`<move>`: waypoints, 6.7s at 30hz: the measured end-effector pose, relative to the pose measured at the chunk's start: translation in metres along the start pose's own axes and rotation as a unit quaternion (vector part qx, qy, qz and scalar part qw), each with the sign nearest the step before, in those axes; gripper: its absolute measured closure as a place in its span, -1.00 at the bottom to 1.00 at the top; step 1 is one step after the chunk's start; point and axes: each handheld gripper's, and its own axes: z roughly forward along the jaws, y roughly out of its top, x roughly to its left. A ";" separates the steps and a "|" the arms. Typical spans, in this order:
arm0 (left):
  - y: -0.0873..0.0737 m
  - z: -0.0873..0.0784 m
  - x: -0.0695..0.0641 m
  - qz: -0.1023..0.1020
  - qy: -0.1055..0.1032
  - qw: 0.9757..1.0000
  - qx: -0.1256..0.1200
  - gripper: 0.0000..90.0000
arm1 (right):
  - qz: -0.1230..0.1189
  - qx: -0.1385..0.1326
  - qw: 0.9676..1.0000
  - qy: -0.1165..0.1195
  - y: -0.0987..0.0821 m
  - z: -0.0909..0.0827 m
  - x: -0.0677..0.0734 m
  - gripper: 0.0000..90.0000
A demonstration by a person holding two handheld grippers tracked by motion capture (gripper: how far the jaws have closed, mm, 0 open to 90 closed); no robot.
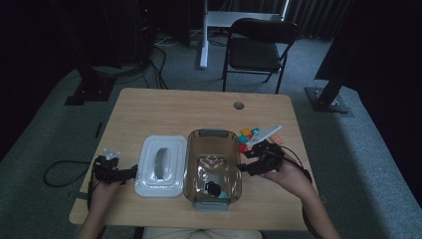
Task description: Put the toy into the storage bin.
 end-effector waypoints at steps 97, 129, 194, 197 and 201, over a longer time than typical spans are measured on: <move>0.000 0.000 0.000 -0.002 0.001 1.000 0.000 -0.99 | -0.005 -0.024 1.000 -0.019 -0.016 -0.032 -0.020 0.31; 0.000 0.000 0.000 -0.002 0.001 1.000 0.000 -0.99 | -0.186 0.109 0.971 0.105 0.049 0.057 0.061 0.31; 0.000 0.000 0.000 -0.002 0.001 1.000 0.001 -0.99 | -0.043 0.049 0.998 0.019 0.014 0.003 0.003 -0.05; 0.000 0.000 0.000 -0.003 0.001 1.000 0.001 -0.99 | -0.009 0.036 0.999 -0.002 0.005 -0.005 -0.014 -0.07; 0.000 0.000 0.000 -0.003 0.001 1.000 0.000 -0.99 | 0.025 0.025 0.999 -0.022 -0.007 -0.011 -0.035 -0.08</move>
